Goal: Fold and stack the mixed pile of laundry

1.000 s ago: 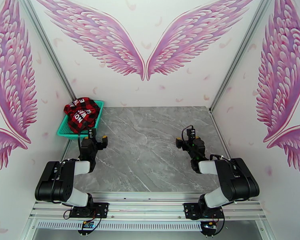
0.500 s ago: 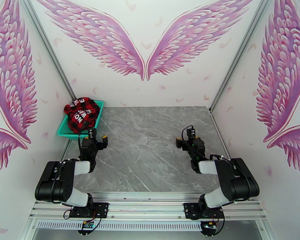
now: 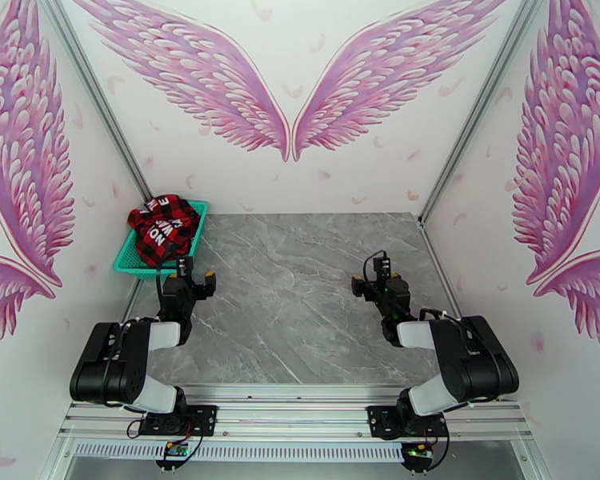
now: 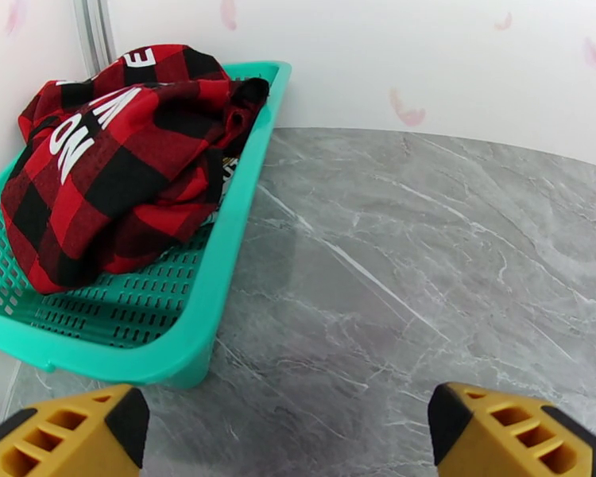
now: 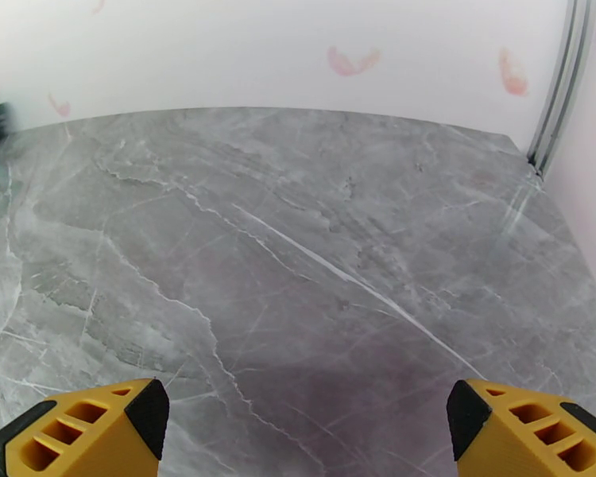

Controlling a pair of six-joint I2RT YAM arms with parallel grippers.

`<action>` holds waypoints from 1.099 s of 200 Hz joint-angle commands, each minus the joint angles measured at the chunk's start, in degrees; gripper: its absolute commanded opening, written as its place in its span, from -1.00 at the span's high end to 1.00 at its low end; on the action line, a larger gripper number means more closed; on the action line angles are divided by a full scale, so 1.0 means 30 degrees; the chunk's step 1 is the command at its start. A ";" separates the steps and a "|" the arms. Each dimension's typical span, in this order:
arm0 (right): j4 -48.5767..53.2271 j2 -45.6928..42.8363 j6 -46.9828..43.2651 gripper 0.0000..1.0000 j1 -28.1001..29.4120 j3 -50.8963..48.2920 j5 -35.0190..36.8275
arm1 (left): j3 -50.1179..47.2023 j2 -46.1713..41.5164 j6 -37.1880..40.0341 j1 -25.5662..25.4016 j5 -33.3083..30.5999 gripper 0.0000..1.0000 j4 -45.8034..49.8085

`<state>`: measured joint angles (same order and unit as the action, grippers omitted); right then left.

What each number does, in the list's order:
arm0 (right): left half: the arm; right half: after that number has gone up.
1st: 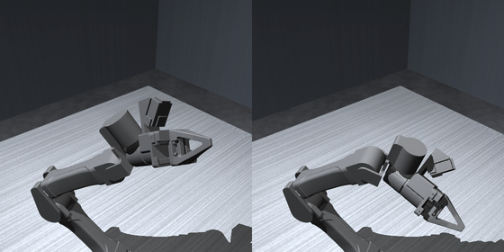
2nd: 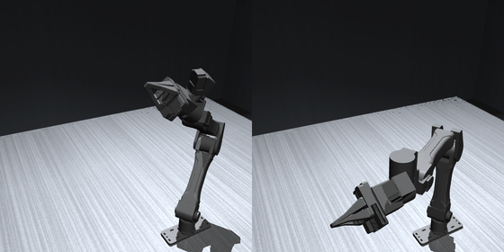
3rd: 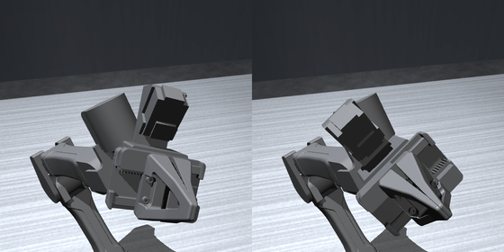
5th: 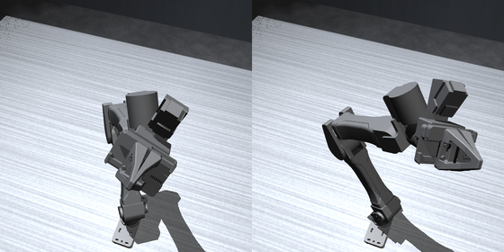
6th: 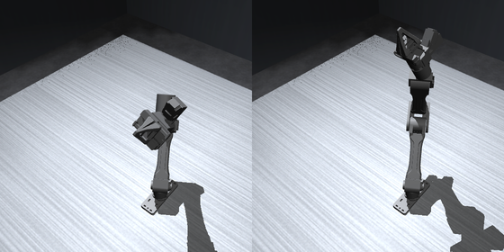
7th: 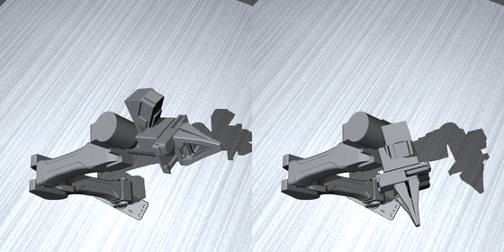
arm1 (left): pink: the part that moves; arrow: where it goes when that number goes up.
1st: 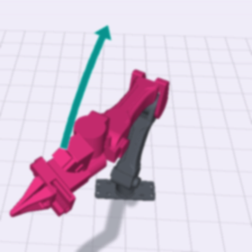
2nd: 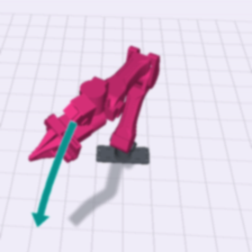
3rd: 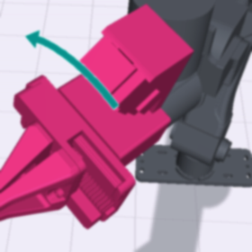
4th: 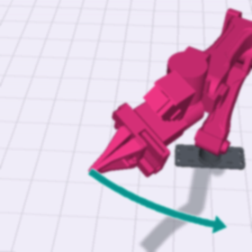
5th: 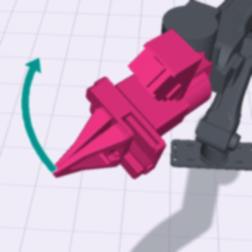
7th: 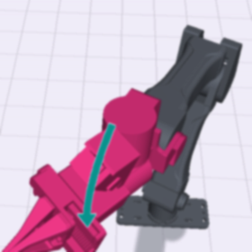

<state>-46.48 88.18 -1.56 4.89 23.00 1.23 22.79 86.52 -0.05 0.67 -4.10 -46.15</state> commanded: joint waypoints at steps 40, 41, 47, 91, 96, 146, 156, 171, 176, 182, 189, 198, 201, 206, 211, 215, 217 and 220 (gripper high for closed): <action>0.0170 -0.0590 -0.0233 -0.98 0.0128 0.0107 -0.0211 | 0.0174 -0.0166 -0.0109 -0.0051 -0.0547 -0.97 0.0135; 0.0244 -0.0681 -0.0266 -0.98 0.0173 0.0116 -0.0165 | 0.0215 -0.0192 -0.0119 -0.0063 -0.0631 -0.98 0.0201; 0.0800 -0.1367 -0.0431 -0.98 0.0403 0.0143 0.0179 | 0.0343 -0.0576 -0.0128 -0.0157 -0.1051 -0.98 0.0741; 0.8693 -0.6762 0.2087 -0.99 0.1037 0.2343 0.1221 | 0.4298 -0.4789 -0.2454 -0.0827 -0.4281 -0.98 1.1217; 0.9025 -0.6994 0.2421 -0.98 0.1038 0.2472 0.0930 | 0.4787 -0.4854 -0.2876 -0.0734 -0.4351 -0.97 1.1975; 0.9179 -0.6291 0.3103 -0.72 0.2122 0.3766 -0.5742 | 1.2484 -0.2189 -0.4621 0.1851 -0.1884 -0.89 2.0717; 0.9591 -0.5982 0.2677 -0.68 0.2646 0.4180 -0.6002 | 1.4033 -0.1243 -0.4890 0.2467 -0.1732 -0.89 2.1752; 0.9975 -0.5737 0.2268 -0.67 0.3304 0.4504 -0.6026 | 1.6518 0.0265 -0.5179 0.3355 -0.1112 -0.84 2.3264; 0.9988 -0.5652 0.2264 -0.66 0.3475 0.4519 -0.6101 | 1.7401 0.0770 -0.5174 0.3551 -0.0973 -0.83 2.3597; 0.9920 -0.5554 0.2278 -0.65 0.3644 0.4519 -0.6268 | 1.8338 0.1353 -0.5139 0.3759 -0.0936 -0.82 2.3909; 0.9818 -0.5390 0.2243 -0.63 0.3807 0.4519 -0.6407 | 1.9289 0.2045 -0.5203 0.4018 -0.0957 -0.81 2.4355; 0.9779 -0.5197 0.2214 -0.62 0.4096 0.4599 -0.6454 | 2.0441 0.2952 -0.5197 0.4288 -0.0959 -0.79 2.4762; 0.9758 -0.5058 0.2186 -0.61 0.4196 0.4632 -0.6441 | 2.0859 0.3273 -0.5211 0.4377 -0.0990 -0.78 2.4939; 0.9827 -0.4963 0.2150 -0.61 0.4291 0.4707 -0.6439 | 2.1481 0.3761 -0.5266 0.4481 -0.0955 -0.77 2.5159; 0.9973 -0.4821 0.2065 -0.59 0.4411 0.4820 -0.6432 | 2.2132 0.4450 -0.5352 0.4657 -0.0885 -0.76 2.5418; 1.0124 -0.4681 0.1996 -0.58 0.4521 0.4959 -0.6446 | 2.2710 0.5006 -0.5433 0.4772 -0.0822 -0.74 2.5684; 1.0195 -0.4619 0.1922 -0.57 0.4560 0.5018 -0.6417 | 2.3016 0.5307 -0.5454 0.4806 -0.0770 -0.73 2.5854; 1.0345 -0.4548 0.1857 -0.56 0.4631 0.5105 -0.6417 | 2.3485 0.5703 -0.5503 0.4892 -0.0725 -0.71 2.6097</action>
<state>-18.52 72.53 5.74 17.19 35.18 -16.19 84.93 96.49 -15.03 13.87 -8.14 22.68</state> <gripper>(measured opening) 0.799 0.881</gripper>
